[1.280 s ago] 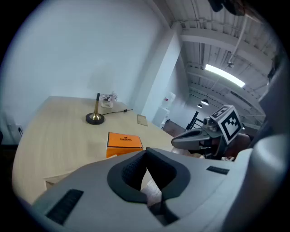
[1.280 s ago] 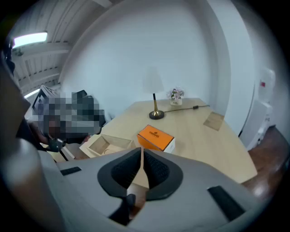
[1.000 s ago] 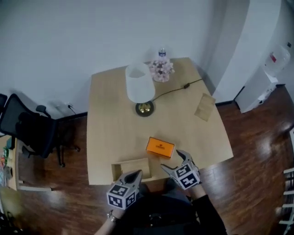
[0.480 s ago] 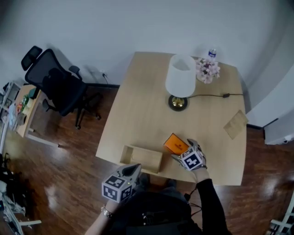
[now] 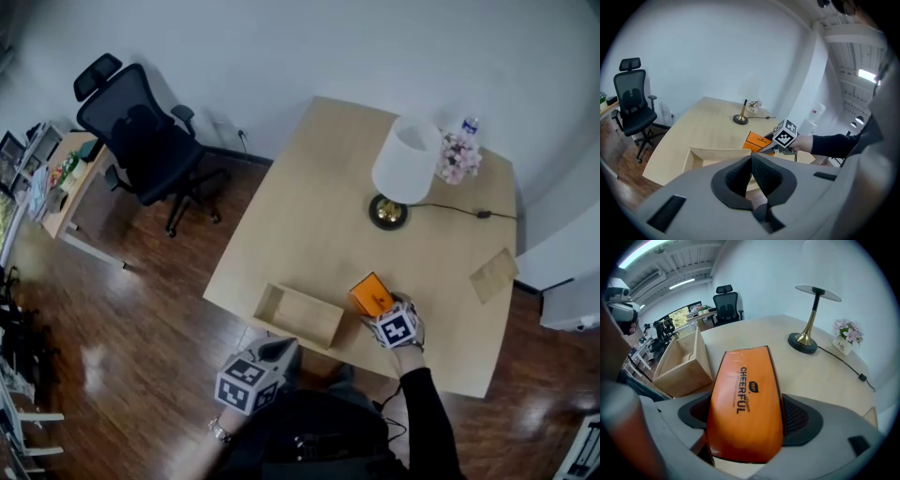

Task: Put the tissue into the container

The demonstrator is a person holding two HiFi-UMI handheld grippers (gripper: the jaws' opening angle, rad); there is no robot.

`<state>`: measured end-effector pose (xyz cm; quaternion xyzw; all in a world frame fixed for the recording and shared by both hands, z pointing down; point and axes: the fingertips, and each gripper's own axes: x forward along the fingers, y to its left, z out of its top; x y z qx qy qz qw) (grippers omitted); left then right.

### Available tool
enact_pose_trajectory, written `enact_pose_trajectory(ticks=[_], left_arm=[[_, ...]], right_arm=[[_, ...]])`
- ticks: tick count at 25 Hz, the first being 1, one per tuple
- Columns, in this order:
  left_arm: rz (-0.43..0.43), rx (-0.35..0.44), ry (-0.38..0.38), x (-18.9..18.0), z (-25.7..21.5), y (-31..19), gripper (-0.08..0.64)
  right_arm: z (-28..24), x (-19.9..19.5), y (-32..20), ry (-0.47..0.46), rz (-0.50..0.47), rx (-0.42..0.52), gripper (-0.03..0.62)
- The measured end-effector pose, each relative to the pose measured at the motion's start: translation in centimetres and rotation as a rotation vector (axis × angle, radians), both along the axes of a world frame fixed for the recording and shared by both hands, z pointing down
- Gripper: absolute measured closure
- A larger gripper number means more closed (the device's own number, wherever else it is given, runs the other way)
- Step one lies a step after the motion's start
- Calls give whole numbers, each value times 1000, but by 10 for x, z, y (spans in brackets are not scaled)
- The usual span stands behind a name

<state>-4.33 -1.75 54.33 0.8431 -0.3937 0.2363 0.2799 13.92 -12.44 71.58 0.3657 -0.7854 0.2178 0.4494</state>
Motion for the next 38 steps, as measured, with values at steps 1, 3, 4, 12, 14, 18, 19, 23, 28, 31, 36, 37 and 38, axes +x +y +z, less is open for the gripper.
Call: enact_pose_trajectory(ticks=[1,3,4,12,14,18,19,23,28,31,36,37,38], left_arm=[[6,8,4,0,-2,-1,565],[19,24,14,1,-7,-5,565],[24,30,20,1,-9,-7,565],[38,41,64,-6,-8,-26,565],[40,40,75,-12,-5,-30,565],[7,35,79,-35,1,-34,565],[-1,33,77,-42,3,-35,565],[-38,27,85,-66,7,-36,565],[-75,22,106,-85,13,-32,565],[-93,7,116,-95,17,-27,565],[-106,-17,127,-108,25,-22,565],[-104,-20,128,-109,26,-21,565],[-102,-23,129,-111,27,-21,565]], right_arm=[[-2,1,0,-4,17,-2,150],[-10,4,3,-13,44,-4,156],[-17,6,5,-19,55,-2,158],[-108,18,26,-40,112,115,159],[-126,7,29,-48,90,139,160],[-143,-38,36,-56,-34,157,158],[-145,-53,37,-58,-76,157,159],[-133,-118,42,-65,-237,127,160],[-100,-177,40,-24,-409,88,159],[-85,-199,38,6,-462,62,158],[-62,-214,39,38,-520,46,158],[-59,-215,40,45,-536,41,157],[-58,-217,41,58,-555,37,156]])
